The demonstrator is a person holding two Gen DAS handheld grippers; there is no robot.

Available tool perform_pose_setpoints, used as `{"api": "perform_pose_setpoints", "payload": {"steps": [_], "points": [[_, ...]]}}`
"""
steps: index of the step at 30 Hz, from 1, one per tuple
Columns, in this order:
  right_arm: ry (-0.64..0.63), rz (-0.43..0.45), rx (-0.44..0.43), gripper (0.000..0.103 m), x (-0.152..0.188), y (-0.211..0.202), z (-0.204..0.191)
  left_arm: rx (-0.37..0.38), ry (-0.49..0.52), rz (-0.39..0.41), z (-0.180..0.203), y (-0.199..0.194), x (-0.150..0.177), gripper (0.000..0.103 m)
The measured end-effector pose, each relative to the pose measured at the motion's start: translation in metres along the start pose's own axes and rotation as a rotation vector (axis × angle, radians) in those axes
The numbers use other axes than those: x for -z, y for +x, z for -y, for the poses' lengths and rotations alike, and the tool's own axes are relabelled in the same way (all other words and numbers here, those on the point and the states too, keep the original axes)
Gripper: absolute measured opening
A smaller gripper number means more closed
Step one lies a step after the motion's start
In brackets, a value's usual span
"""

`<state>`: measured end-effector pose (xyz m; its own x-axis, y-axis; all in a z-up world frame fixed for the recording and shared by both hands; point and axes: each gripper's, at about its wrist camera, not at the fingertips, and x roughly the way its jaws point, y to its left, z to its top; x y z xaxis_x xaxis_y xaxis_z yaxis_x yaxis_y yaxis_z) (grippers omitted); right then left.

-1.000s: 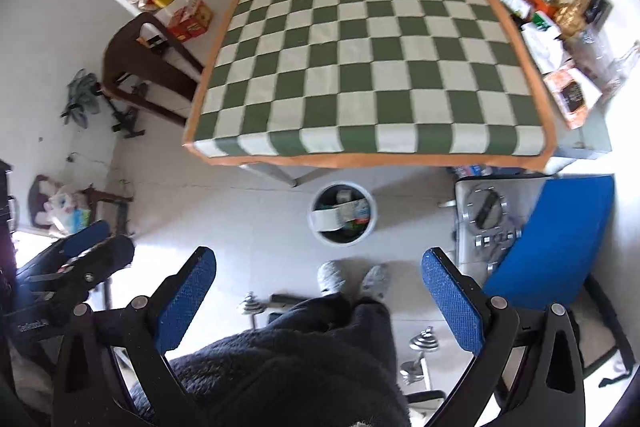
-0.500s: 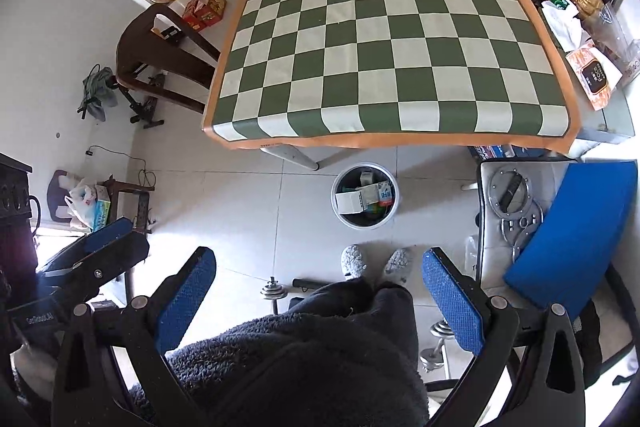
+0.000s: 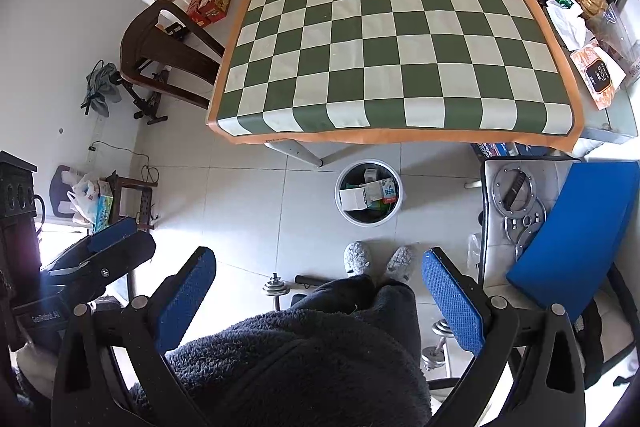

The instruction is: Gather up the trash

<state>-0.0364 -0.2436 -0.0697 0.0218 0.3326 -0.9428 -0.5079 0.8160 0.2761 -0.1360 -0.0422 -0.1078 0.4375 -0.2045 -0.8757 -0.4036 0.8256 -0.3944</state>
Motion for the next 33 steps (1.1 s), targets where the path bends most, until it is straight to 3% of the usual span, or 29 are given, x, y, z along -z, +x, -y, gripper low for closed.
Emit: {"api": "perform_pose_setpoints", "payload": {"steps": [33], "points": [[-0.009, -0.002, -0.005, 0.103, 0.0038, -0.0005, -0.0027, -0.003, -0.008, 0.006, 0.0032, -0.0009, 0.0024, 0.103]]}}
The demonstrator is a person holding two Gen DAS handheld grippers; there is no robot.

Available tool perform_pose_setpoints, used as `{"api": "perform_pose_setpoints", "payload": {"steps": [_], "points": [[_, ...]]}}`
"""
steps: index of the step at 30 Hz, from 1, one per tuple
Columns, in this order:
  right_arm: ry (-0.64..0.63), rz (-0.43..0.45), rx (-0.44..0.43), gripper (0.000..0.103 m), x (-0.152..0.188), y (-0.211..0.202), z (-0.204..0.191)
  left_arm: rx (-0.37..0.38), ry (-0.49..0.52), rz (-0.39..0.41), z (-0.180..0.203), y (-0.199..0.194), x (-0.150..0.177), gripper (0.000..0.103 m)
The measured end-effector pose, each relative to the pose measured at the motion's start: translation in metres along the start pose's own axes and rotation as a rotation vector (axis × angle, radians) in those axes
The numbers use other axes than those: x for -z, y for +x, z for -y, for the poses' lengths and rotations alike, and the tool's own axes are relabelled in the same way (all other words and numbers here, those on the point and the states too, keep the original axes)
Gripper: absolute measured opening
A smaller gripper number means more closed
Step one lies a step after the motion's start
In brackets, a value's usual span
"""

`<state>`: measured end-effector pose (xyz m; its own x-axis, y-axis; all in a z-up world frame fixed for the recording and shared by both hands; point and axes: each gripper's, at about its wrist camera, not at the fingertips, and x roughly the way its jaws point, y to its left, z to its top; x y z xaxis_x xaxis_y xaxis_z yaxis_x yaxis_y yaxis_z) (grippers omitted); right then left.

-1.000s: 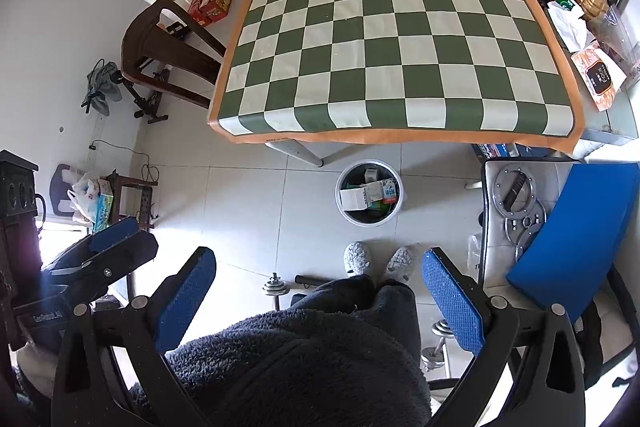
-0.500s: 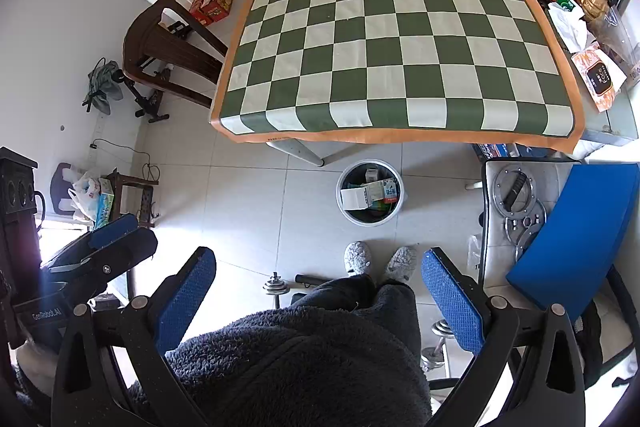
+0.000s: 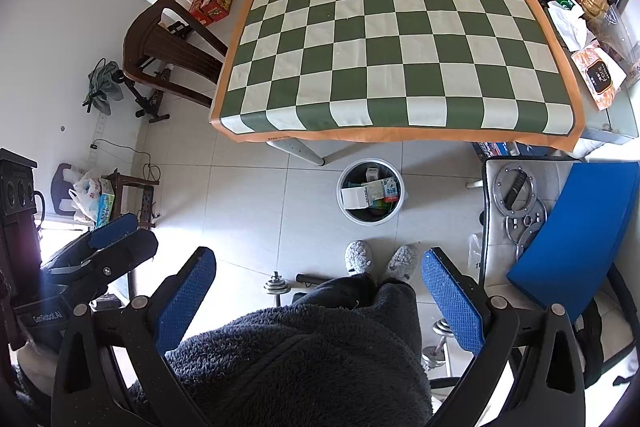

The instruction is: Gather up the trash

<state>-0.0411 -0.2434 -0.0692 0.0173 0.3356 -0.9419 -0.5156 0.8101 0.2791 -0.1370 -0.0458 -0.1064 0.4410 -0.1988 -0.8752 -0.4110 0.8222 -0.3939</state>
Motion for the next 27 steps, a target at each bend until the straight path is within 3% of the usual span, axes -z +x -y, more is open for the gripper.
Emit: {"api": "perform_pose_setpoints", "payload": {"steps": [27], "points": [[-0.007, 0.000, -0.001, 0.103, 0.0026, 0.0015, -0.0084, -0.003, 0.003, 0.004, -0.0046, -0.0019, 0.0024, 0.103]]}}
